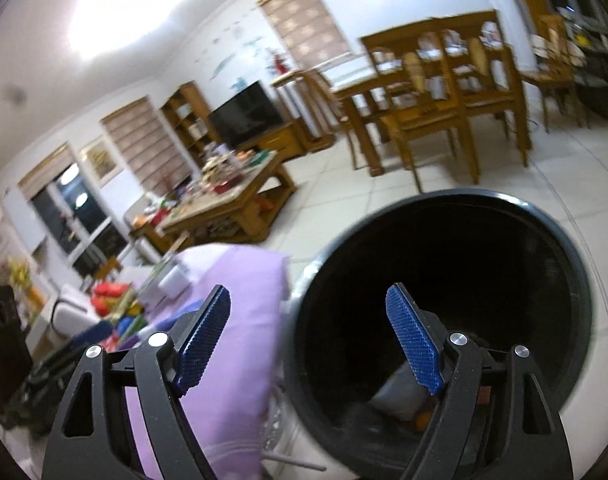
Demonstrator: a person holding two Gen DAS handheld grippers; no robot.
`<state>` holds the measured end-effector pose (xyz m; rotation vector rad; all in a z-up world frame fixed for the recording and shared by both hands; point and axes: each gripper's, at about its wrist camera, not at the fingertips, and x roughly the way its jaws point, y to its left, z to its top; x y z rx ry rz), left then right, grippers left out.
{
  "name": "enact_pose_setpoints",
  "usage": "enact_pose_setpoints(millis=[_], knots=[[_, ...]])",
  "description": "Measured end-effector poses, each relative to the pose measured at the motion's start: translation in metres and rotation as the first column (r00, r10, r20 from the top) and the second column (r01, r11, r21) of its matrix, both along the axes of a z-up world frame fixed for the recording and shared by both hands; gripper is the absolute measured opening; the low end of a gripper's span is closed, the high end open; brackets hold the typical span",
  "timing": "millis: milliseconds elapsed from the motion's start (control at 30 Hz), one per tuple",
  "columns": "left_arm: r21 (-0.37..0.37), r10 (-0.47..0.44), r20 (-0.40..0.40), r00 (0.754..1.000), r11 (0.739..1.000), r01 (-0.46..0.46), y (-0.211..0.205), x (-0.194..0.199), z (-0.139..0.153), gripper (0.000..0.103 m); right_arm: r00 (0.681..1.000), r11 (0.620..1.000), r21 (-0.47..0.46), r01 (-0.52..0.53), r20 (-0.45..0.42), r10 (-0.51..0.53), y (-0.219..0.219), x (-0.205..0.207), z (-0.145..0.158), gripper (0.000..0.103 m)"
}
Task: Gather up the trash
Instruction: 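Drop the carton and wrapper into the black bin by opening both tools, then grasp the purple tube with the right tool while the left tool grasps the red Wangzai box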
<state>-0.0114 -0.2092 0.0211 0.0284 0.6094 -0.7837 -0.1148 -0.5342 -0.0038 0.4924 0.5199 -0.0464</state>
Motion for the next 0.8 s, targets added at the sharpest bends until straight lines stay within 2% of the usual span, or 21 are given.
enact_pose_setpoints(millis=[133, 233, 333, 400, 533, 700, 800], knots=[[-0.011, 0.140, -0.023, 0.990, 0.990, -0.141, 0.066, 0.021, -0.002, 0.097, 0.995, 0.994, -0.030, -0.104, 0.003, 0.104, 0.056, 0.029, 0.011, 0.080], [0.001, 0.250, -0.051, 0.967, 0.968, -0.250, 0.118, 0.039, -0.007, 0.097, 0.986, 0.985, -0.047, -0.169, 0.002, 0.169, 0.095, 0.048, 0.016, 0.080], [0.035, 0.351, -0.074, 0.933, 0.936, -0.350, 0.161, 0.052, -0.017, 0.097, 0.970, 0.967, -0.074, -0.245, -0.015, 0.244, 0.141, 0.073, 0.017, 0.080], [0.061, 0.398, -0.116, 0.910, 0.918, -0.393, 0.186, 0.064, -0.028, 0.097, 0.960, 0.956, -0.090, -0.280, -0.029, 0.278, 0.166, 0.087, 0.017, 0.080], [0.090, 0.443, -0.161, 0.882, 0.897, -0.434, 0.212, 0.074, -0.043, 0.097, 0.932, 0.923, -0.132, -0.363, -0.060, 0.358, 0.215, 0.112, 0.011, 0.080], [0.126, 0.442, -0.185, 0.878, 0.897, -0.424, 0.199, 0.086, -0.049, 0.097, 0.905, 0.883, -0.197, -0.426, -0.107, 0.413, 0.251, 0.137, 0.001, 0.080], [0.181, 0.464, -0.178, 0.868, 0.882, -0.435, 0.191, 0.100, -0.056, 0.097, 0.895, 0.871, -0.207, -0.446, -0.125, 0.429, 0.263, 0.146, -0.004, 0.080]])
